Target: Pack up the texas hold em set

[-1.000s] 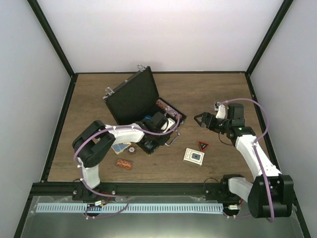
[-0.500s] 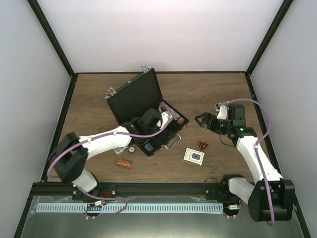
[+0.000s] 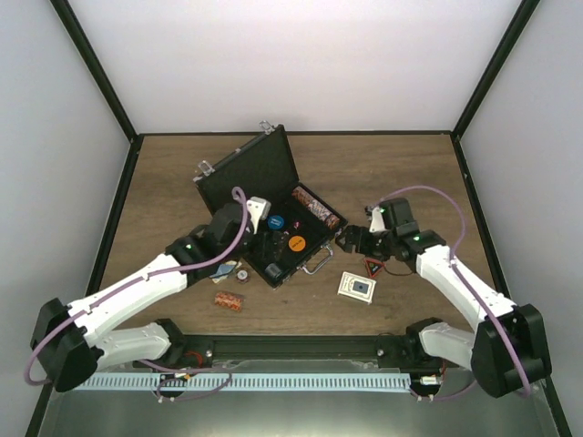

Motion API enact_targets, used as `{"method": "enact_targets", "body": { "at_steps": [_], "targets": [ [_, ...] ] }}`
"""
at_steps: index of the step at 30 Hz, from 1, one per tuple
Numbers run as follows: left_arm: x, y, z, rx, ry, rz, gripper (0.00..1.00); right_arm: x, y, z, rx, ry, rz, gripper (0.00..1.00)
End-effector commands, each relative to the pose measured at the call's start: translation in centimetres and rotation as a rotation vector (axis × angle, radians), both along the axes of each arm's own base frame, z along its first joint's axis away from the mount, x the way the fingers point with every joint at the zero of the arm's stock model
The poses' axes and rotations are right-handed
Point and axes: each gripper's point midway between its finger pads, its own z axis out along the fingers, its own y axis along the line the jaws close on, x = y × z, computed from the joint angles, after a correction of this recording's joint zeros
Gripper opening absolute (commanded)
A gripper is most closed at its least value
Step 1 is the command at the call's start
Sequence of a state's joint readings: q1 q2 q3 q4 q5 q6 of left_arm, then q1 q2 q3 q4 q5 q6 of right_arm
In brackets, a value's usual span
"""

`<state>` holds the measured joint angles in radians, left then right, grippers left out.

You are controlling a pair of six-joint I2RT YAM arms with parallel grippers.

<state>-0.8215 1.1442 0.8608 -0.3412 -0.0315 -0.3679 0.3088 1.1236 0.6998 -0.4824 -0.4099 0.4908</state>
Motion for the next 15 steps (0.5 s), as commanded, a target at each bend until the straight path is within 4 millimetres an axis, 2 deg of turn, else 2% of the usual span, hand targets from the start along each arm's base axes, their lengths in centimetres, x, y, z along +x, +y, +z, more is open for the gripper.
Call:
{"method": "enact_targets", "body": {
  "at_steps": [1, 4, 7, 9, 12, 15],
  "targets": [
    [-1.3, 4.5, -4.8, 0.043, 0.198, 0.142, 1.00, -2.1, 0.7, -2.0, -0.068, 0.082, -0.037, 0.89],
    [-1.5, 6.4, -6.2, 0.026, 0.267, 0.196, 1.00, -3.7, 0.3, -3.3, -0.140, 0.129, -0.072, 0.90],
    [-1.4, 7.8, -7.0, 0.002, 0.300, 0.223, 1.00, -5.5, -1.8, -5.0, -0.266, 0.210, -0.155, 0.93],
    [-1.4, 8.4, -7.4, 0.023, 0.302, 0.233, 1.00, -6.9, -2.7, -5.7, -0.288, 0.253, -0.196, 0.94],
    [-1.6, 8.3, -7.6, 0.040, 0.298, 0.205, 1.00, -7.9, -3.6, -6.1, -0.280, 0.264, -0.240, 1.00],
    [-1.6, 7.9, -6.9, 0.021, 0.272, 0.176, 1.00, -7.5, -3.6, -5.6, -0.268, 0.245, -0.259, 1.00]
  ]
}}
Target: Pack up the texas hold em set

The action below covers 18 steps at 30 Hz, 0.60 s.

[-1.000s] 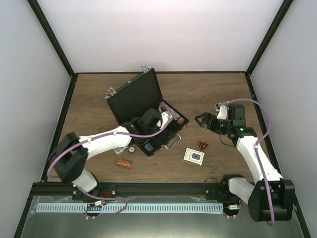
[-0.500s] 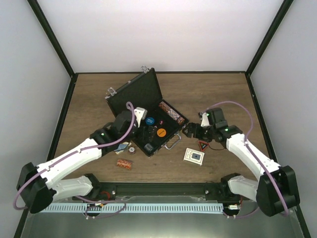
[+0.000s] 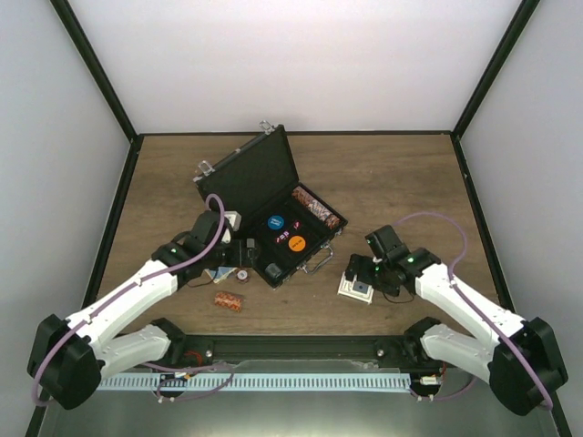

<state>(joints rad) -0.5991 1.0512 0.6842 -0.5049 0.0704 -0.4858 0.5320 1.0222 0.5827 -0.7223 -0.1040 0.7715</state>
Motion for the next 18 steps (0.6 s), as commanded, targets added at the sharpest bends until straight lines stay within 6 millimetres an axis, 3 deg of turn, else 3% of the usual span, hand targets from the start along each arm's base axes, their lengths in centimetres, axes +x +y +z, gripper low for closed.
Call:
{"method": "enact_targets", "body": {
  "at_steps": [1, 6, 14, 18],
  "targets": [
    [-0.4, -0.6, 1.2, -0.042, -0.039, -0.055, 1.00, 0.0, -1.1, 0.1, -0.040, 0.001, -0.085, 1.00],
    [-0.1, -1.5, 3.3, -0.108, -0.106, -0.084, 1.00, -0.2, -0.3, -1.8, -0.034, 0.066, -0.065, 1.00],
    [-0.3, -2.6, 6.0, -0.174, -0.230, -0.157, 0.99, 1.9, 1.9, -1.2, -0.006, -0.002, 0.080, 1.00],
    [-1.0, -3.9, 6.5, -0.212, -0.252, -0.240, 0.99, 2.5, 4.5, -1.6, 0.077, 0.002, 0.200, 1.00]
  ]
}}
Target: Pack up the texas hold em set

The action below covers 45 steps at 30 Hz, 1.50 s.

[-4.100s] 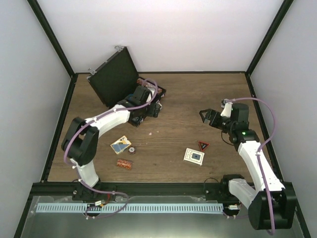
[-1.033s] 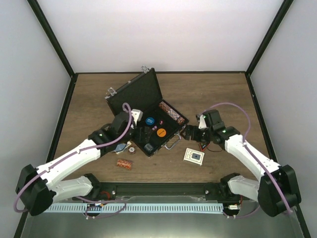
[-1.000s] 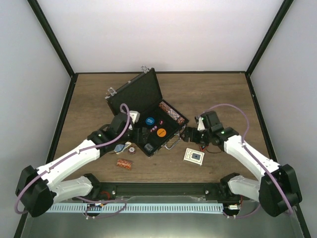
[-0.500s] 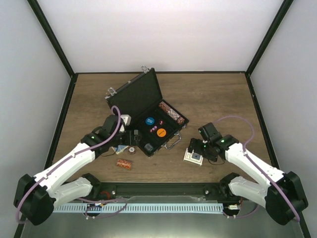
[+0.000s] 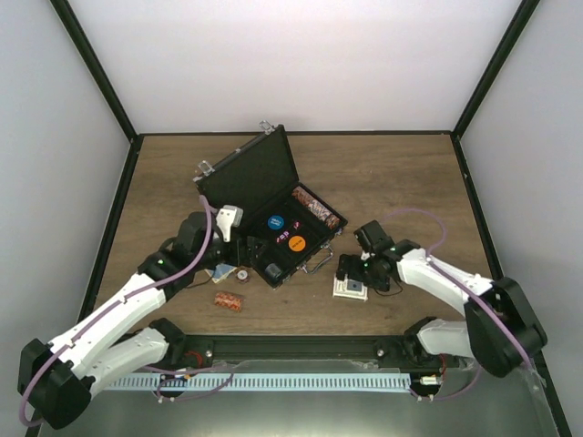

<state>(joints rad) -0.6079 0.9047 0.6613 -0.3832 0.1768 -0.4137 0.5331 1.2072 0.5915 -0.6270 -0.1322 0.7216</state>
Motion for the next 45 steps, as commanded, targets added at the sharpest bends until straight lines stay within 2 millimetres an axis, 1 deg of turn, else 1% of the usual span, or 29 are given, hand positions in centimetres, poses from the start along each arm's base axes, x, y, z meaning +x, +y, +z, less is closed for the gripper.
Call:
{"method": "enact_targets", "body": {
  "at_steps": [1, 5, 8, 10, 12, 14, 17, 20, 22, 24, 27, 31, 35, 38, 45],
  "targets": [
    [-0.8, -1.9, 0.8, -0.045, -0.059, -0.122, 0.99, 1.9, 4.4, 1.6, 0.159, -0.076, 0.168, 1.00],
    [-1.7, -3.4, 0.3, -0.036, -0.060, -0.189, 0.99, 2.1, 7.5, 3.8, 0.328, -0.130, 0.260, 1.00],
    [-2.2, -4.6, 0.3, -0.028, -0.082, -0.211, 0.98, 2.0, 8.6, 4.6, 0.384, -0.137, 0.294, 1.00],
    [-2.4, -5.6, 0.7, -0.030, -0.100, -0.221, 0.98, 2.5, 8.6, 5.3, 0.374, -0.158, 0.304, 1.00],
    [-2.8, -6.8, 0.7, -0.032, -0.112, -0.244, 0.98, 3.4, 7.3, 5.8, 0.291, -0.190, 0.266, 1.00],
    [-3.6, -8.6, 0.6, -0.008, -0.124, -0.273, 0.98, 4.9, 5.6, 7.2, 0.222, -0.248, 0.207, 1.00],
    [-4.8, -11.5, -1.9, 0.088, -0.094, -0.319, 0.98, 6.9, 2.4, 8.8, 0.203, -0.307, 0.100, 1.00],
    [-5.9, -14.3, -4.2, 0.173, -0.069, -0.338, 0.97, 7.9, -1.0, 9.0, 0.187, -0.334, -0.004, 1.00],
    [-6.9, -16.4, -5.3, 0.205, -0.059, -0.382, 0.97, 8.2, -2.9, 9.0, 0.180, -0.346, -0.063, 1.00],
    [-7.6, -18.1, -6.3, 0.240, -0.056, -0.422, 0.95, 8.3, -4.0, 9.0, 0.179, -0.356, -0.103, 1.00],
    [-8.3, -20.1, -8.1, 0.278, -0.030, -0.473, 0.93, 8.1, -4.2, 9.0, 0.193, -0.373, -0.123, 1.00],
    [-8.2, -21.0, -10.5, 0.346, 0.001, -0.496, 0.92, 7.7, -4.3, 9.2, 0.205, -0.393, -0.142, 1.00],
    [-7.8, -20.8, -12.8, 0.437, 0.013, -0.507, 0.93, 7.4, -4.5, 9.7, 0.203, -0.408, -0.143, 1.00],
    [-7.4, -20.6, -13.6, 0.470, 0.005, -0.501, 0.94, 7.2, -4.6, 9.7, 0.202, -0.412, -0.141, 1.00],
    [-6.4, -20.4, -14.2, 0.510, -0.021, -0.490, 0.97, 7.1, -4.2, 9.3, 0.227, -0.400, -0.138, 1.00]
  ]
}}
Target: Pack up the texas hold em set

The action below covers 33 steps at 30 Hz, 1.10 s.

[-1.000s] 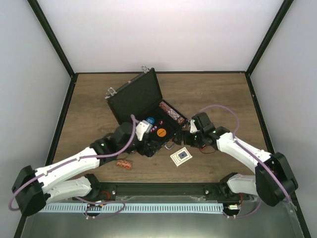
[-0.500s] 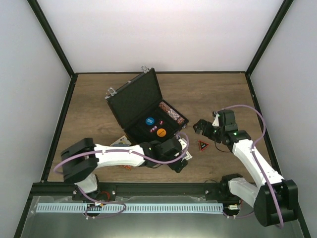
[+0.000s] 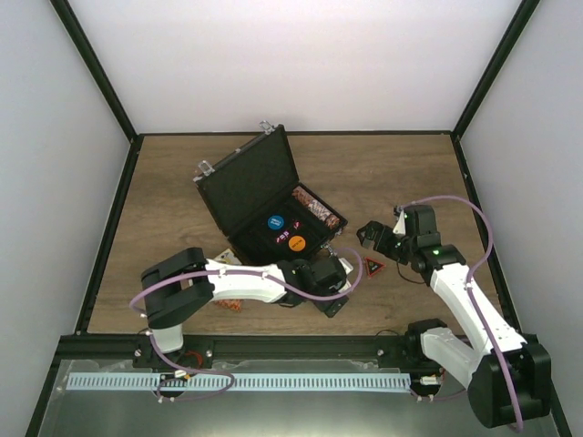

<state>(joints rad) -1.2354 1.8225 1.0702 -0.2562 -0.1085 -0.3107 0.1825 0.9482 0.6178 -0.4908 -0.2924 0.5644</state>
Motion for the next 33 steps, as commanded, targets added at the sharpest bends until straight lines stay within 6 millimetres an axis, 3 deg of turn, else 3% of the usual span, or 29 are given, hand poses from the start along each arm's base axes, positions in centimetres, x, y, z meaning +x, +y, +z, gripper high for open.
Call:
{"method": "enact_targets", "body": {
  "at_steps": [1, 7, 15, 25, 33],
  "targets": [
    [0.9, 0.2, -0.4, 0.028, -0.028, -0.007, 0.97, -0.1, 0.0, -0.2, 0.018, 0.005, -0.005, 1.00],
    [0.6, 0.0, -1.3, 0.048, -0.021, -0.049, 0.96, 0.0, 0.2, -0.1, 0.023, 0.001, -0.001, 1.00],
    [0.1, -0.5, -1.8, 0.038, 0.010, -0.064, 0.85, -0.2, 0.4, -0.7, 0.051, 0.024, -0.007, 1.00],
    [-2.5, -0.9, -1.1, 0.008, 0.098, -0.086, 0.83, -0.2, 0.1, -0.2, 0.051, 0.003, -0.034, 1.00],
    [-0.9, -0.7, -1.9, 0.101, 0.041, -0.015, 0.82, -0.1, -0.2, 0.4, 0.042, -0.018, -0.048, 1.00]
  ]
}}
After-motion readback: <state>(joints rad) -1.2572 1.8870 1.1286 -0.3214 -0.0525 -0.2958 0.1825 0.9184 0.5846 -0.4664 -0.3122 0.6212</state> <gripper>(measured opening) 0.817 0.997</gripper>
